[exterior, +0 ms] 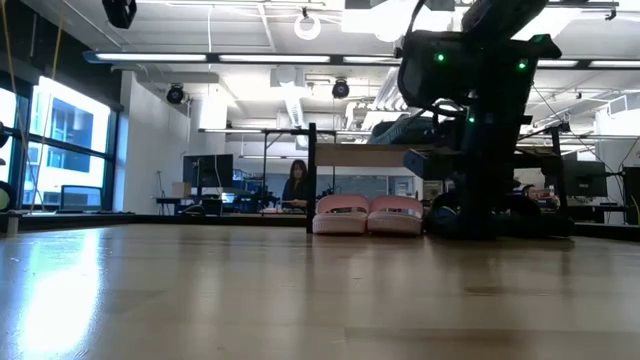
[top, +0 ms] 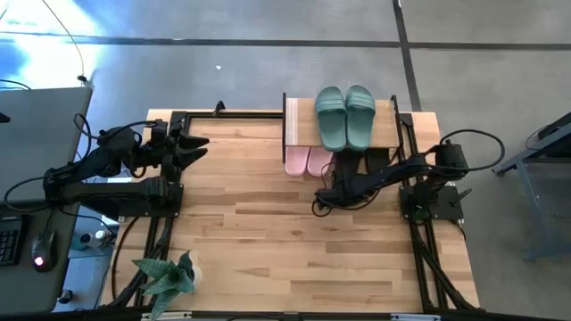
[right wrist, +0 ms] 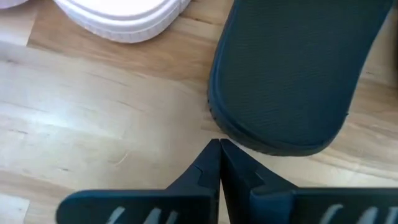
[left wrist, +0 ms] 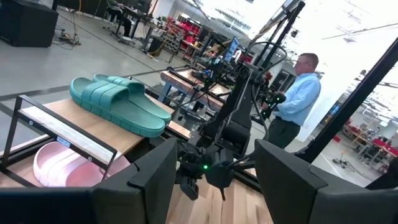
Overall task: Pick and place slides into the shelf
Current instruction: Adjust the left black slide under the shelf
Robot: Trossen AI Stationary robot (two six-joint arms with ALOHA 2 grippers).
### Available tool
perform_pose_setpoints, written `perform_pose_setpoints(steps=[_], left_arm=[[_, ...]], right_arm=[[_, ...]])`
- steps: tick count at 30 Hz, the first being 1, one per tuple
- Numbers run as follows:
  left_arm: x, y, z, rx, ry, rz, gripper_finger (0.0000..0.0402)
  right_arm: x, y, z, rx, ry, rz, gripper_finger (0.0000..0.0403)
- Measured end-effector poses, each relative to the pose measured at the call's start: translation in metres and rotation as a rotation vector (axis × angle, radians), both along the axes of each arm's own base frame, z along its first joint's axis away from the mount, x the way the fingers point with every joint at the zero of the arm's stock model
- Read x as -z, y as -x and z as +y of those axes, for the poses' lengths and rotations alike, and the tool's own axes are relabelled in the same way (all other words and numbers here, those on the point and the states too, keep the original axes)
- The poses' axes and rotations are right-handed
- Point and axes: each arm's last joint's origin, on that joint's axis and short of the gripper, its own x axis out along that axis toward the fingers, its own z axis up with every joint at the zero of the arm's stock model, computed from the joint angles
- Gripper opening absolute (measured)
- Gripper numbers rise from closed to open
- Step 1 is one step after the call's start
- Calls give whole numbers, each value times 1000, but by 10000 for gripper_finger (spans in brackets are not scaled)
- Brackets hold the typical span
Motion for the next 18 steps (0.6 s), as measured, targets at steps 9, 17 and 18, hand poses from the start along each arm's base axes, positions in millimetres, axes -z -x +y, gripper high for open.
perform_pose_setpoints(steps=[9,17,18], left_arm=[[0,0,0,0,0,0,198],[0,0,0,0,0,0,198],[0,0,0,0,0,0,198]], right_arm=[[0,7,-13,80,16,66,0],[0,10,-29,140,14,88,0],[0,11,-32,149,14,96,0]])
